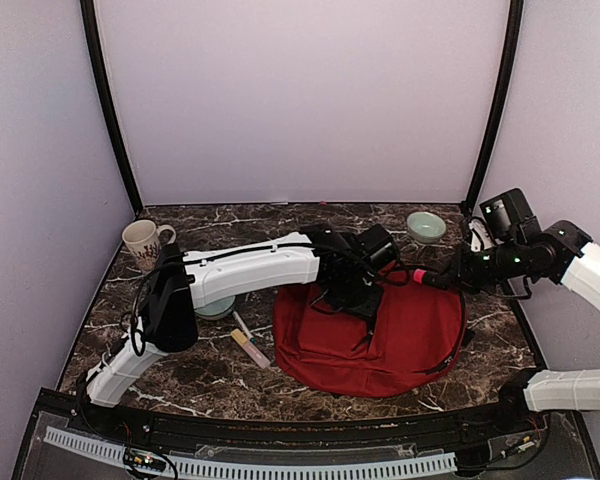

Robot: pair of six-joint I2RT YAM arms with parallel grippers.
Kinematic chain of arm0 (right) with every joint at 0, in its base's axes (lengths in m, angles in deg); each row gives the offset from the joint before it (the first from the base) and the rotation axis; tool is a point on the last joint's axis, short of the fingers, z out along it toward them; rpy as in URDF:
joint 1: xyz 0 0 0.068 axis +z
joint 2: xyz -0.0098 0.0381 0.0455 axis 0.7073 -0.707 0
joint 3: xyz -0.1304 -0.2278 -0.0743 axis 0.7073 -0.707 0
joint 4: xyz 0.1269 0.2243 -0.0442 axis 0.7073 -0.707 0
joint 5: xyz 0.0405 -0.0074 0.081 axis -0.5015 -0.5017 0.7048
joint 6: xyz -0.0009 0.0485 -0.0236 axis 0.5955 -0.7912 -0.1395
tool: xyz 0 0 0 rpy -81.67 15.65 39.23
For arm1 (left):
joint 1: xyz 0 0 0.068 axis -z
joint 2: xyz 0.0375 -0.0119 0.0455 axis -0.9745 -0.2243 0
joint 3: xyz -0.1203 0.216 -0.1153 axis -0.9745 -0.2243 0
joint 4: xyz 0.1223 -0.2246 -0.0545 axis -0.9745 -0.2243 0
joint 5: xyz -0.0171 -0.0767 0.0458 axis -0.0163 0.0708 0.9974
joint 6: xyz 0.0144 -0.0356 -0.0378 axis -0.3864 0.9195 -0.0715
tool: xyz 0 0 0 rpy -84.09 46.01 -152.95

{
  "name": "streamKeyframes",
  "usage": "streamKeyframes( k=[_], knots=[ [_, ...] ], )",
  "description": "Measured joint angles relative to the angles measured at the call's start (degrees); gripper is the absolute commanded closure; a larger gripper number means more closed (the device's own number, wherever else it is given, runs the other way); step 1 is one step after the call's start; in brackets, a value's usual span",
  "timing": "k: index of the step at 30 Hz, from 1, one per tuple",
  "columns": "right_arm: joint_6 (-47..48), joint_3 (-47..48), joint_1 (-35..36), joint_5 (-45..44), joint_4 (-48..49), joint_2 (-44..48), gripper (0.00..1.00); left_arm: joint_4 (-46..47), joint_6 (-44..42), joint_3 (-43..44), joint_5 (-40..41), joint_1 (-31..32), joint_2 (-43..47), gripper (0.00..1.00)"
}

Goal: Pack the student bag
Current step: Open the lower front pocket of the student bag.

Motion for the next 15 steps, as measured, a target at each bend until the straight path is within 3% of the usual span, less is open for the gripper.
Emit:
streamKeyframes(
  k=[10, 15],
  knots=[
    [0.85, 0.0, -0.33, 0.02, -1.07, 0.02, 1.0, 0.48, -0.61, 1.18, 1.68, 0.35, -0.33, 0.57],
    [0.96, 0.0, -0.33, 0.46, -0.98, 0.02, 1.0, 1.16, -1.14, 2.01, 1.62, 0.55, -1.44, 0.66]
  ],
)
